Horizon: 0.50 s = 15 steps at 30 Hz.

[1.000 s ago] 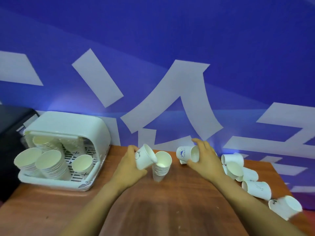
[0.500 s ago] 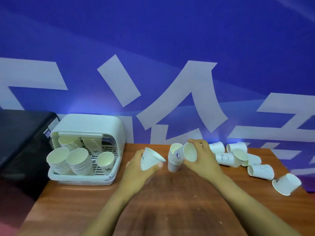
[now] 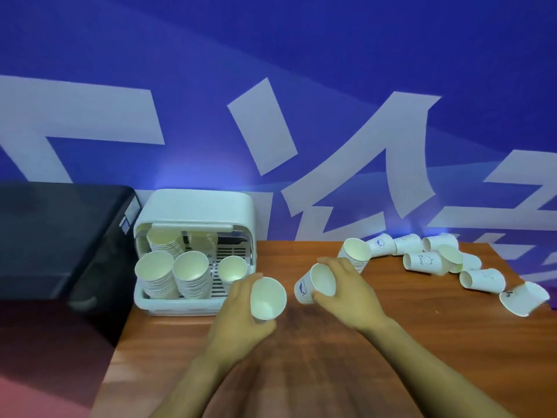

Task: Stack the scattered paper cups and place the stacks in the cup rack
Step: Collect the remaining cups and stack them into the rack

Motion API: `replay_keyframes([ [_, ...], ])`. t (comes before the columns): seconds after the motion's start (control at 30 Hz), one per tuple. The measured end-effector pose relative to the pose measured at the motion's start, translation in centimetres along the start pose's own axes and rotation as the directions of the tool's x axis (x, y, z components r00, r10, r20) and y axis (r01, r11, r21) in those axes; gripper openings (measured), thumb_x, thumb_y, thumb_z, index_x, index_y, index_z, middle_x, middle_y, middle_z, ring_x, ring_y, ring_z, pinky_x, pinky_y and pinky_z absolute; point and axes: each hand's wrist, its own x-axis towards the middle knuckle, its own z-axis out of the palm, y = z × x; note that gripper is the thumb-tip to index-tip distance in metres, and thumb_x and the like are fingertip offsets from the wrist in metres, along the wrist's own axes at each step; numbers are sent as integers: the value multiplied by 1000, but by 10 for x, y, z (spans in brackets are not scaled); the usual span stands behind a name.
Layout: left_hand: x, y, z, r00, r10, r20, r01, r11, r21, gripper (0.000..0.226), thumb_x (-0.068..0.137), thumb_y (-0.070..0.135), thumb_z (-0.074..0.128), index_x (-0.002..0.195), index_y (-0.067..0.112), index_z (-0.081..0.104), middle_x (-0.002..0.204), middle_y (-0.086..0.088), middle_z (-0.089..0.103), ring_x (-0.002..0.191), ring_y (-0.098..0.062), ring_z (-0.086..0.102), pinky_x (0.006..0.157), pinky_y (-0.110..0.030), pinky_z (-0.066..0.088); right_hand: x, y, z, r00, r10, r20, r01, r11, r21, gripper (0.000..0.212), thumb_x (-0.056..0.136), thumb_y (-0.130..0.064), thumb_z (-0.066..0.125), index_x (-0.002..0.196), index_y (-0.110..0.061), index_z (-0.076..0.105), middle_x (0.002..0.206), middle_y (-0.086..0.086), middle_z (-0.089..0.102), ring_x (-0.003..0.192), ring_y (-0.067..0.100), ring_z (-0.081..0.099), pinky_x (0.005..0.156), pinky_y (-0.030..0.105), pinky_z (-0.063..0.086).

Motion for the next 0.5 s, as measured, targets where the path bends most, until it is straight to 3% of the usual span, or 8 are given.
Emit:
replay_keyframes([
  [0.23,15,-14,-33,996,-72,-47,78,987,142,87,68,19,72,141,26,27,124,8,27,116,-18,49,91,-27,41,15,-21,23,997,-63,47,62,998,34,62,73,-35,68,131,-32,44,133,-14,43,122,10,46,95,29,44],
  [0.33,32,-9,-43,992,-62,-106,92,950,299,81,68,25,71,139,26,34,129,4,34,117,-22,47,91,-33,42,25,-18,21,995,-71,68,69,997,32,63,74,-35,68,132,-33,43,132,-14,43,121,9,45,95,28,43],
  [0.5,58,-16,-49,983,-21,-180,125,795,594,80,68,40,74,138,26,39,127,2,50,116,-27,47,88,-40,35,43,-14,26,994,-68,86,64,997,45,64,75,-34,68,134,-32,43,132,-12,43,122,9,45,98,27,41],
])
